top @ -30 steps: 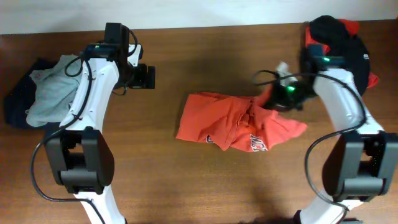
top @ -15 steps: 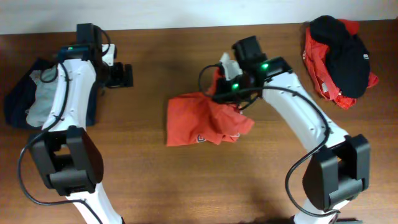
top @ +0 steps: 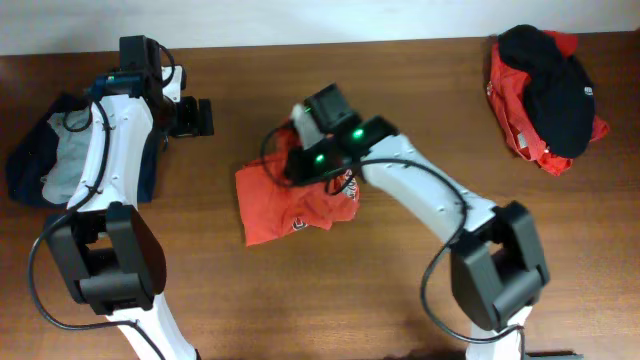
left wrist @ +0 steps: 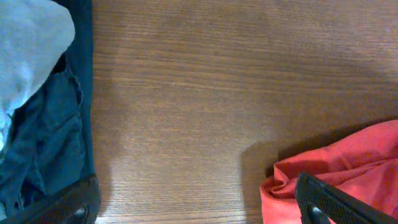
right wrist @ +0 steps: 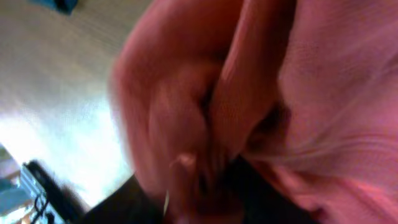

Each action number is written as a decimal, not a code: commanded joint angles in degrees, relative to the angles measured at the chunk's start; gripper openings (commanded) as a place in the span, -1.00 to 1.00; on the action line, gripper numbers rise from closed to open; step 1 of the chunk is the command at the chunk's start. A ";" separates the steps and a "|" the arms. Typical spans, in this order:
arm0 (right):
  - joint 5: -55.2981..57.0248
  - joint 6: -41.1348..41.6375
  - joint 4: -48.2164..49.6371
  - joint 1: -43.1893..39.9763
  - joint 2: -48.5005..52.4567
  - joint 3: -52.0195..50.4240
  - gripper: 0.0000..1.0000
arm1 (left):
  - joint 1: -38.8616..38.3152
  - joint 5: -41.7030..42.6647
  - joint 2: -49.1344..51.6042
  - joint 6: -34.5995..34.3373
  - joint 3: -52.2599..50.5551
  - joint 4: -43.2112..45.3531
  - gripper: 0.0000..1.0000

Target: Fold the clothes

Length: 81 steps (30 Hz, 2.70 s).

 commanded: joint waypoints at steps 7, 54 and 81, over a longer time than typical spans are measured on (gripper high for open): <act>-3.50 -1.99 1.20 7.13 0.52 1.60 0.19 | 0.85 0.66 -1.68 0.83 1.22 1.25 0.99; 25.75 15.76 -17.86 6.27 4.15 10.27 -0.03 | 9.53 3.72 -2.75 -3.02 1.22 0.72 0.99; 32.28 16.44 -7.58 6.27 8.63 10.27 -0.03 | 9.42 3.72 -2.75 -2.99 1.22 -1.03 0.99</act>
